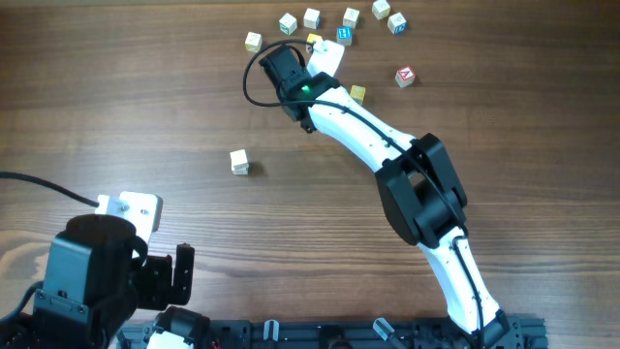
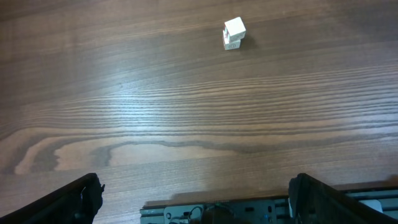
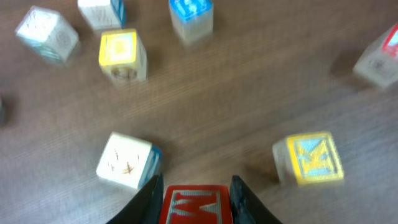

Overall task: Form a tower
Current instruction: 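Carry the red M block toward the tower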

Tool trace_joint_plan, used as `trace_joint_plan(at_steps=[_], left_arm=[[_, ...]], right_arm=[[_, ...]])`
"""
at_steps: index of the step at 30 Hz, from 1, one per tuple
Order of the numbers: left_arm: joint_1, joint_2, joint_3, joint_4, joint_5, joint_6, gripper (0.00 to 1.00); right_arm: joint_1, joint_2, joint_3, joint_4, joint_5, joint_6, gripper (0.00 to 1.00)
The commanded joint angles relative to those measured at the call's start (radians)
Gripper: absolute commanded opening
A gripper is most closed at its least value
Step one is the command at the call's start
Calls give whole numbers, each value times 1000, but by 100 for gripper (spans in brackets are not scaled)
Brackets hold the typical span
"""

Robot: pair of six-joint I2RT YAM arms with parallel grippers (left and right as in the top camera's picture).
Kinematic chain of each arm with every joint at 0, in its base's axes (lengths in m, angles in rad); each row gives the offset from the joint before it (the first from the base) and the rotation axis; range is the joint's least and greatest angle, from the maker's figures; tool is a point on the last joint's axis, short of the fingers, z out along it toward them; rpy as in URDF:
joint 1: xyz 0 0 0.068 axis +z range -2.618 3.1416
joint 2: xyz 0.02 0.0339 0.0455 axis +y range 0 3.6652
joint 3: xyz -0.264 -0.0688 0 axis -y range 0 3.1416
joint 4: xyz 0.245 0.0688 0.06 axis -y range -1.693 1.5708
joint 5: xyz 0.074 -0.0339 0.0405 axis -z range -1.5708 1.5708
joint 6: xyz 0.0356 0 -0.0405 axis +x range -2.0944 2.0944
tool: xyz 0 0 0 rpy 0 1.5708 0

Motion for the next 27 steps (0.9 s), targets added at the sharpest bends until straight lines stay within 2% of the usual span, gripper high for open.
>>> trace_joint_plan(at_steps=[1,5,7,15,16,17,18,21,22,27], left_arm=[[-2,-2,1,0,-5,5,100],[-2,-2,1,0,-5,5,100],[-2,-2,1,0,-5,5,100],[-2,-2,1,0,-5,5,100],[-2,-2,1,0,-5,5,100],[-2,-2,1,0,-5,5,100],[-2,-2,1,0,-5,5,100],[-2,-2,1,0,-5,5,100],[-2,-2,1,0,-5,5,100],[-2,-2,1,0,-5,5,100]], right_arm=[[-1,19,-48,89,174,-55,28],[2,87,-54,169,189,-209,30],[10,92,-54,171,191,-210,31],[31,92,-54,186,190,-235,46],[31,92,-54,186,190,-236,50],[31,92,-54,186,190,-240,62],[31,92,-53,188,187,-262,68],[26,75,-24,139,14,-366,95],[18,43,5,56,-80,-363,99],[1,-114,18,-76,-273,-381,99]])
